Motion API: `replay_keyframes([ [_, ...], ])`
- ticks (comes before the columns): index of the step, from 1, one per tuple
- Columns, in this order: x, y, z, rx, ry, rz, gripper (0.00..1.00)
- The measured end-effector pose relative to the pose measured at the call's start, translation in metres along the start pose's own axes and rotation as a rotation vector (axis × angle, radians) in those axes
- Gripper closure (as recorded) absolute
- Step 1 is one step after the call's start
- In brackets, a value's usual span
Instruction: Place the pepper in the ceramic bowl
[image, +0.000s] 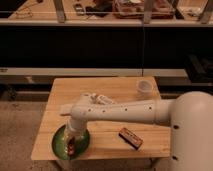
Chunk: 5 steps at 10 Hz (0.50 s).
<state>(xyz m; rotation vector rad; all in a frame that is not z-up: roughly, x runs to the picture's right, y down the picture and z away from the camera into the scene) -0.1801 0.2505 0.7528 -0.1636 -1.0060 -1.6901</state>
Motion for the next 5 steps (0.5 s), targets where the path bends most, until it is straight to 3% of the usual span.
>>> replay_keyframes([
  [2, 0.001, 0.002, 0.004, 0.002, 0.001, 0.013, 0.40],
  [5, 0.017, -0.003, 0.002, 0.021, 0.024, 0.046, 0.38],
])
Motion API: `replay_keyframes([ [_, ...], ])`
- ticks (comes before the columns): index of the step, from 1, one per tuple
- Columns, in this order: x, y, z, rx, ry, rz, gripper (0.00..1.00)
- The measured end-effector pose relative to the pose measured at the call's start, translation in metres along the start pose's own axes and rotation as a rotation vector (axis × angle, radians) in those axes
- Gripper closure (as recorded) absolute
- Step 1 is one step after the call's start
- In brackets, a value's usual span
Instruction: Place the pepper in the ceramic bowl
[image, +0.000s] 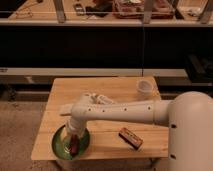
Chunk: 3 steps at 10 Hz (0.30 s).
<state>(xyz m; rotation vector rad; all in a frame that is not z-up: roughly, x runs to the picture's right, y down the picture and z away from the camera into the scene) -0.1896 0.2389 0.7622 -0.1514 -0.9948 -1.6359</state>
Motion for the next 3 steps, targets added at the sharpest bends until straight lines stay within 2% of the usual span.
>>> replay_keyframes([
  [3, 0.0110, -0.0009, 0.0005, 0.008, 0.019, 0.024, 0.38],
])
